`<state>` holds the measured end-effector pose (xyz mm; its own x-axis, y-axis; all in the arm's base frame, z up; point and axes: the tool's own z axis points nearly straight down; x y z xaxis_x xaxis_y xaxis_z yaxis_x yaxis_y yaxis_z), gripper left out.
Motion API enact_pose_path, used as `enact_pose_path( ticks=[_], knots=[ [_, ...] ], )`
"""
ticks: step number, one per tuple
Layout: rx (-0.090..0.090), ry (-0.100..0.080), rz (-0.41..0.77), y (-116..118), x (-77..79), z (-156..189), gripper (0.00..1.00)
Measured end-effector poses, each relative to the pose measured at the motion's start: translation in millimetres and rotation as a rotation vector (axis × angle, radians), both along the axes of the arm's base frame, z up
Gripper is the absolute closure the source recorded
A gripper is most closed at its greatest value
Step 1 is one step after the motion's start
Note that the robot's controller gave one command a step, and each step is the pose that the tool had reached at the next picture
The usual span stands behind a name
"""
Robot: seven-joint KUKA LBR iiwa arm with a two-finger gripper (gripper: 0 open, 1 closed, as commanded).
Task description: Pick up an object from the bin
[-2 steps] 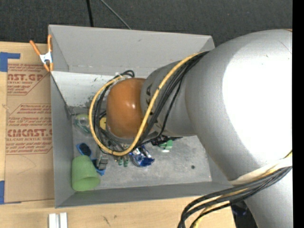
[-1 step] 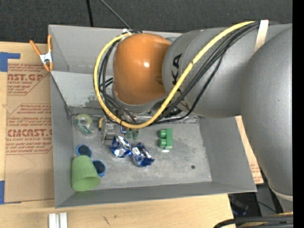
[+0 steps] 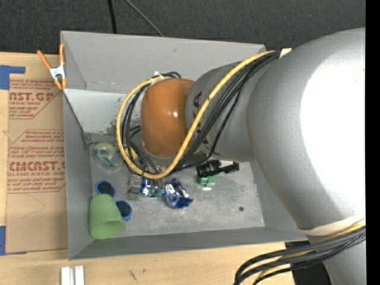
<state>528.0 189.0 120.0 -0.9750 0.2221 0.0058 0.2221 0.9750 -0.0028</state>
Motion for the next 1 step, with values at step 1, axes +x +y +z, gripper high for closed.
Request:
enact_pose_path(
  ticks=[1],
  knots=[
    [0.003, -0.006, 0.001, 0.9, 1.6, 3.6, 0.00]
  ],
)
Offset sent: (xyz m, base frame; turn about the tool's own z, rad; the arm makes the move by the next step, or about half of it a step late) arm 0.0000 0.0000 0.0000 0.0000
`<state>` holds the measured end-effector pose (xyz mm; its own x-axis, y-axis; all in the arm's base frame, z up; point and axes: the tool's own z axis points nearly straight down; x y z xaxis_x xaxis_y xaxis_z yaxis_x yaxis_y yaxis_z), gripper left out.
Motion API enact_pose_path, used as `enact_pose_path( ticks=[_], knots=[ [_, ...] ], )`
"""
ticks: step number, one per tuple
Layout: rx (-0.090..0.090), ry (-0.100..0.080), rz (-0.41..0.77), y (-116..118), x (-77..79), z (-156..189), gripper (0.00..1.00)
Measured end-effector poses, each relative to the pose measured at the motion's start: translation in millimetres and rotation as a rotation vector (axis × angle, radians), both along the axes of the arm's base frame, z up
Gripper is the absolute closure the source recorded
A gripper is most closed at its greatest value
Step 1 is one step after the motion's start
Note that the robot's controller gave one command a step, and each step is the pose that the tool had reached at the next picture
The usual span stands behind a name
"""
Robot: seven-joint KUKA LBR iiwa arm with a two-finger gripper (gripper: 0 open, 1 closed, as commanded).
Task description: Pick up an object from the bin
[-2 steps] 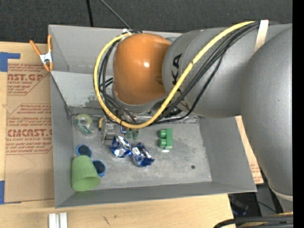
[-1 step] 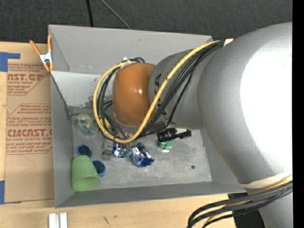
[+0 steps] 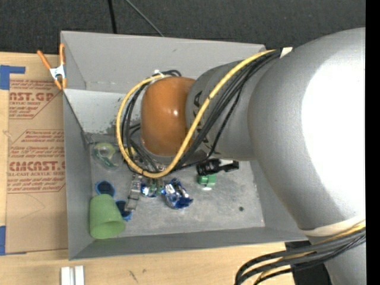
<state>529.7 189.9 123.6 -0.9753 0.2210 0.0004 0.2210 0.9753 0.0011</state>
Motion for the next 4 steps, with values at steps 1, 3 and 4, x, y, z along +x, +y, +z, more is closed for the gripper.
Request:
enact_pose_path(
  ticks=[1, 3, 4],
  knots=[
    [-0.015, -0.022, -0.169, 10.4, 5.5, -47.4, 0.00],
    [-0.015, -0.029, -0.177, 12.4, 0.0, -44.2, 0.00],
    [-0.019, -0.025, -0.242, 11.4, -1.7, -44.8, 0.00]
  ],
)
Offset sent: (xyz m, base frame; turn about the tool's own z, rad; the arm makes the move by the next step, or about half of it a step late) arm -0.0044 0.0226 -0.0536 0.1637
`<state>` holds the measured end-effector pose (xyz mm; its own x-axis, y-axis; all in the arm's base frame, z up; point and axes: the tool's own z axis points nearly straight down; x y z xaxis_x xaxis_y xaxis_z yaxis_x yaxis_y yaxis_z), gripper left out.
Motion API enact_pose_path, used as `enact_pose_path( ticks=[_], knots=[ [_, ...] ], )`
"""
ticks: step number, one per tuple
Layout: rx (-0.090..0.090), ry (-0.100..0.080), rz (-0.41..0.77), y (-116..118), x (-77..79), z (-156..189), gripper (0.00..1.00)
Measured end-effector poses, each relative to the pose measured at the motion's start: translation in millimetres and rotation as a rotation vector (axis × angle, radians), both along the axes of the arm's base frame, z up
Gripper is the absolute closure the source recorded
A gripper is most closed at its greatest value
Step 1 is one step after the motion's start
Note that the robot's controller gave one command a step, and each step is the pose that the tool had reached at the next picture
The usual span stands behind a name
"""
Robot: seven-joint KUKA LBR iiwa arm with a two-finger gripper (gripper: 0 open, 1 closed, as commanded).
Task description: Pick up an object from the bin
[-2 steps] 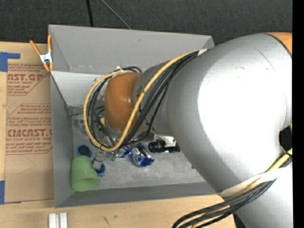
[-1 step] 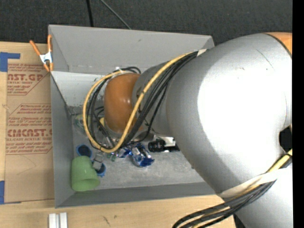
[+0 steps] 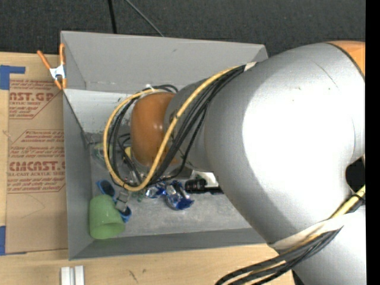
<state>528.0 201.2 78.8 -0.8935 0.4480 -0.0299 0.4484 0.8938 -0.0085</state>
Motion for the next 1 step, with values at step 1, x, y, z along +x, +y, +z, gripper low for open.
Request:
enact_pose_path(
  ticks=[1],
  knots=[
    [0.022, -0.005, -0.094, 12.1, -1.5, 2.2, 0.00]
  ],
)
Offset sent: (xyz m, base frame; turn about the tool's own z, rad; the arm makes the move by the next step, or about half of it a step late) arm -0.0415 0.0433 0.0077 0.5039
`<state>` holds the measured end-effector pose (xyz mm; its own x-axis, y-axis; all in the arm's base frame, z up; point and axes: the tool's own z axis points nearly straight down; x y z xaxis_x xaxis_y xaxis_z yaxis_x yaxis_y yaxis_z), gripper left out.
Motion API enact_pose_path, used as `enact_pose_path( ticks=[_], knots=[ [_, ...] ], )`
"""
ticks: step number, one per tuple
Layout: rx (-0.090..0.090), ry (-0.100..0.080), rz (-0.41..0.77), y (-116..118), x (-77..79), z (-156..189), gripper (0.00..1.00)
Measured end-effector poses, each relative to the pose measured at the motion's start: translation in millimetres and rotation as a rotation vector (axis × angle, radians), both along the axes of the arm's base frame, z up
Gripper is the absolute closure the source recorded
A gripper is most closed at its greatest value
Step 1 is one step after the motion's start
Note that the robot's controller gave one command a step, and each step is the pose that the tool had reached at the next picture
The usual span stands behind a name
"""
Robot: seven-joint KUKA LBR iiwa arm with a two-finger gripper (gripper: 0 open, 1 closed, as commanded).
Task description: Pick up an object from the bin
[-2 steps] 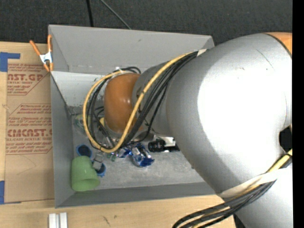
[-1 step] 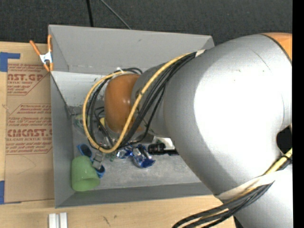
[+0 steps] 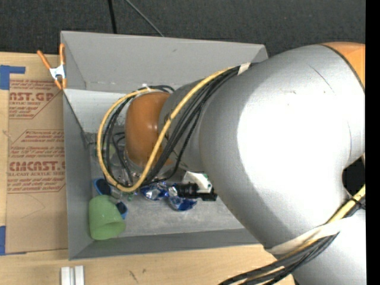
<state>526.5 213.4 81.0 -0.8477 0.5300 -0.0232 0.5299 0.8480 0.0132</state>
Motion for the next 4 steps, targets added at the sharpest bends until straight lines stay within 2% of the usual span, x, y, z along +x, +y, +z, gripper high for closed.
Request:
enact_pose_path(
  ticks=[1, 2, 3, 4],
  knots=[
    [-0.001, 0.008, 0.000, 1, -3.0, -3, 1.00],
    [0.004, 0.020, 0.038, 9, -25.1, 120, 1.00],
    [-0.002, 0.029, 0.039, -10, 2.8, -10, 1.00],
    [0.003, 0.019, 0.079, -9, -10.3, 126, 1.00]
  ],
)
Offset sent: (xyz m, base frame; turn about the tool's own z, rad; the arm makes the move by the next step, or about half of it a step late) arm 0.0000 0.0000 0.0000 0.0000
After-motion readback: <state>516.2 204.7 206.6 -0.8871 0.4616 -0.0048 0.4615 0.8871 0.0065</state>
